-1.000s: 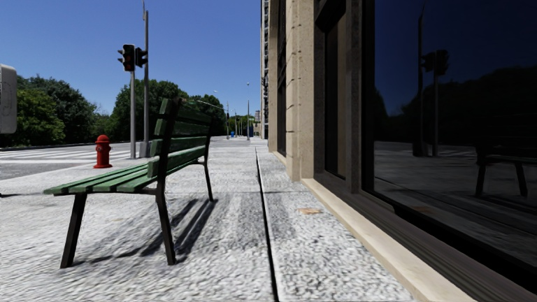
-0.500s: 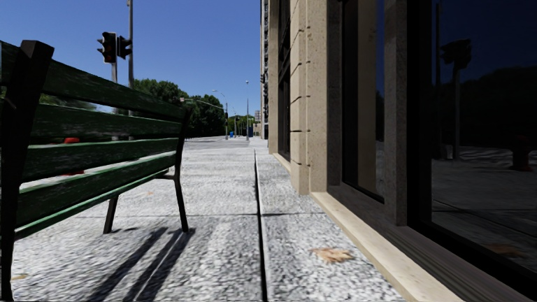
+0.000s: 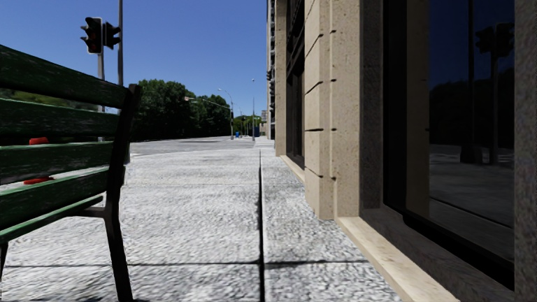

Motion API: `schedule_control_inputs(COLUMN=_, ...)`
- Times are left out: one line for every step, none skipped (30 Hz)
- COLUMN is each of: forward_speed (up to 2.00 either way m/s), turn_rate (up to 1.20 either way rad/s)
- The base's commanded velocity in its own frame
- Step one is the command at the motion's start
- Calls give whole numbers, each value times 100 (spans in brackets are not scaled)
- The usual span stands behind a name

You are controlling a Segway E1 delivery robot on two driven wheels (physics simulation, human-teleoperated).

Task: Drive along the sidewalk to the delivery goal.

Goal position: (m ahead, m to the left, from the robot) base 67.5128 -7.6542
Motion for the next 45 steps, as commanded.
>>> schedule_control_inputs(forward_speed=200, turn_rate=0)
schedule_control_inputs(forward_speed=200, turn_rate=5)
schedule_control_inputs(forward_speed=200, turn_rate=14)
schedule_control_inputs(forward_speed=200, turn_rate=14)
schedule_control_inputs(forward_speed=200, turn_rate=20)
schedule_control_inputs(forward_speed=200, turn_rate=22)
schedule_control_inputs(forward_speed=200, turn_rate=23)
schedule_control_inputs(forward_speed=200, turn_rate=26)
schedule_control_inputs(forward_speed=200, turn_rate=33)
schedule_control_inputs(forward_speed=200, turn_rate=33)
schedule_control_inputs(forward_speed=200, turn_rate=37)
schedule_control_inputs(forward_speed=200, turn_rate=39)
schedule_control_inputs(forward_speed=200, turn_rate=39)
schedule_control_inputs(forward_speed=200, turn_rate=39)
schedule_control_inputs(forward_speed=200, turn_rate=39)
schedule_control_inputs(forward_speed=200, turn_rate=39)
schedule_control_inputs(forward_speed=200, turn_rate=39)
schedule_control_inputs(forward_speed=200, turn_rate=39)
schedule_control_inputs(forward_speed=200, turn_rate=39)
schedule_control_inputs(forward_speed=200, turn_rate=39)
schedule_control_inputs(forward_speed=200, turn_rate=35)
schedule_control_inputs(forward_speed=200, turn_rate=32)
schedule_control_inputs(forward_speed=200, turn_rate=32)
schedule_control_inputs(forward_speed=200, turn_rate=29)
schedule_control_inputs(forward_speed=200, turn_rate=17)
schedule_control_inputs(forward_speed=200, turn_rate=0)
schedule_control_inputs(forward_speed=200, turn_rate=0)
schedule_control_inputs(forward_speed=200, turn_rate=0)
schedule_control_inputs(forward_speed=200, turn_rate=0)
schedule_control_inputs(forward_speed=200, turn_rate=0)
schedule_control_inputs(forward_speed=200, turn_rate=0)
schedule_control_inputs(forward_speed=200, turn_rate=0)
schedule_control_inputs(forward_speed=200, turn_rate=0)
schedule_control_inputs(forward_speed=200, turn_rate=0)
schedule_control_inputs(forward_speed=200, turn_rate=0)
schedule_control_inputs(forward_speed=200, turn_rate=0)
schedule_control_inputs(forward_speed=200, turn_rate=0)
schedule_control_inputs(forward_speed=200, turn_rate=0)
schedule_control_inputs(forward_speed=200, turn_rate=0)
schedule_control_inputs(forward_speed=200, turn_rate=0)
schedule_control_inputs(forward_speed=200, turn_rate=0)
schedule_control_inputs(forward_speed=200, turn_rate=0)
schedule_control_inputs(forward_speed=200, turn_rate=0)
schedule_control_inputs(forward_speed=200, turn_rate=0)
schedule_control_inputs(forward_speed=200, turn_rate=0)
